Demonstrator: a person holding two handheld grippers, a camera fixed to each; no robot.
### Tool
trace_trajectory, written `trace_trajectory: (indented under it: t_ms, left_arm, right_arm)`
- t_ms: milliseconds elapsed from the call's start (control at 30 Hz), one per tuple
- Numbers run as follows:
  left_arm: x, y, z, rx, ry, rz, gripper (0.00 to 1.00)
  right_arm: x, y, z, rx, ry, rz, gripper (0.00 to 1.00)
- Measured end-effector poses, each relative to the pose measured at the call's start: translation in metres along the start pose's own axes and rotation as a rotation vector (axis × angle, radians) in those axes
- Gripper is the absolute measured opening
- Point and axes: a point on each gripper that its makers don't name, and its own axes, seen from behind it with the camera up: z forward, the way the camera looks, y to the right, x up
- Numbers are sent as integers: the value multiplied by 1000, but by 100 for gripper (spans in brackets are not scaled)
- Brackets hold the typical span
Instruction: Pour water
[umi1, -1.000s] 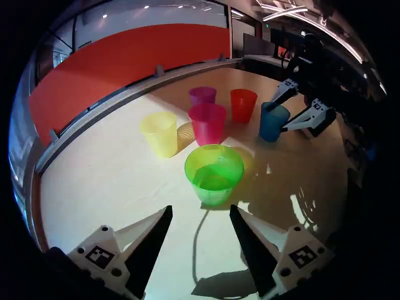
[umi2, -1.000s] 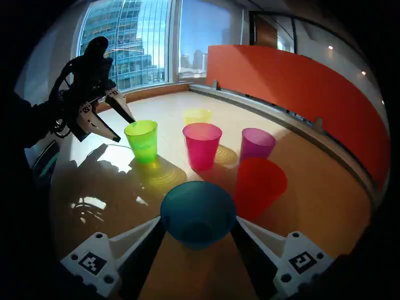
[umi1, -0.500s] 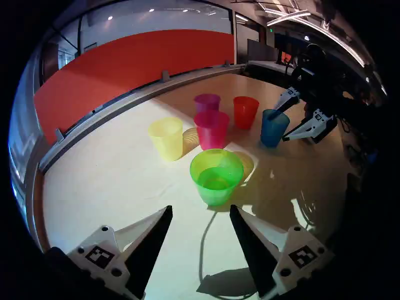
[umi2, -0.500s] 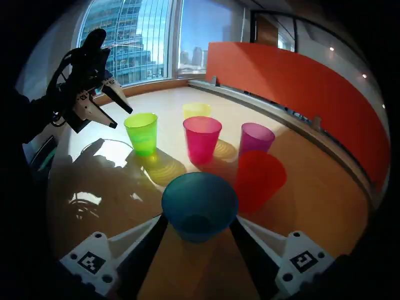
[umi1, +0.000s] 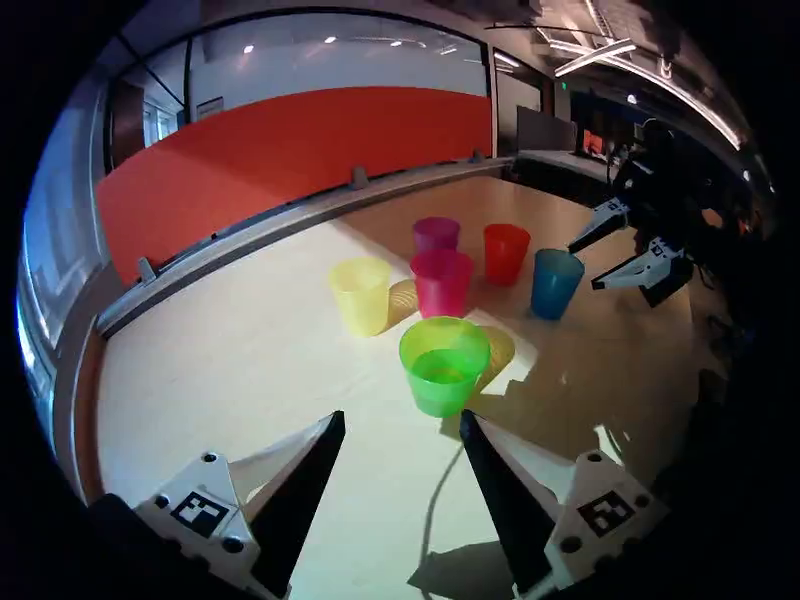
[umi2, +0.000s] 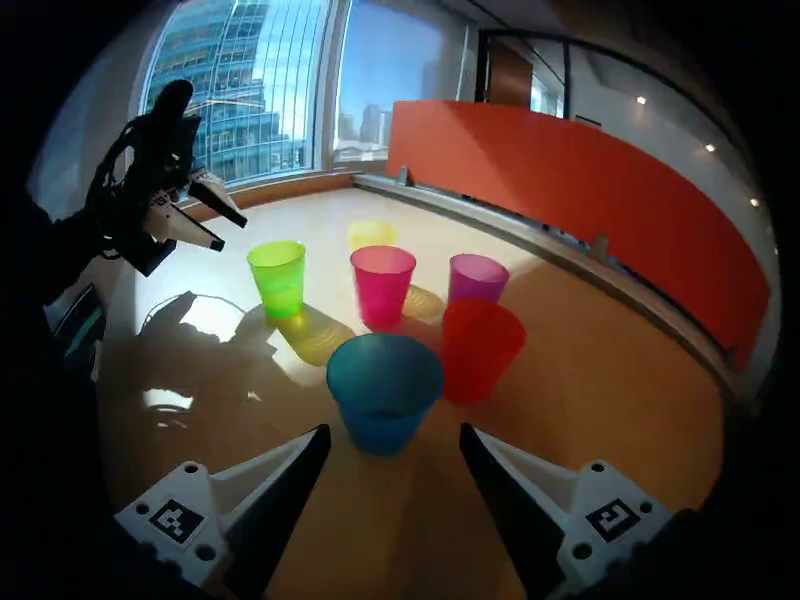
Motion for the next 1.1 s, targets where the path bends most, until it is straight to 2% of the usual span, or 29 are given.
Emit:
trace_trajectory:
  t_ms: [267,400,567,800,1100]
  left_arm:
    - [18,-6,-21,79,101,-36,85]
    - [31,-8,-32,120,166,-37,85]
    - [49,-17,-47,195,247,-34,85]
    - [70,-29,-64,290,353,-66,84]
    - [91,-40,-80,425,462,-49,84]
  right_arm:
    - [13,6,-31,-77,82,31,100]
    - [23,11,-47,-118,130,43,100]
    - [40,23,-64,-184,193,65,100]
    - [67,51,-84,-306,291,90,100]
    - [87,86,-98,-481,381,101,100]
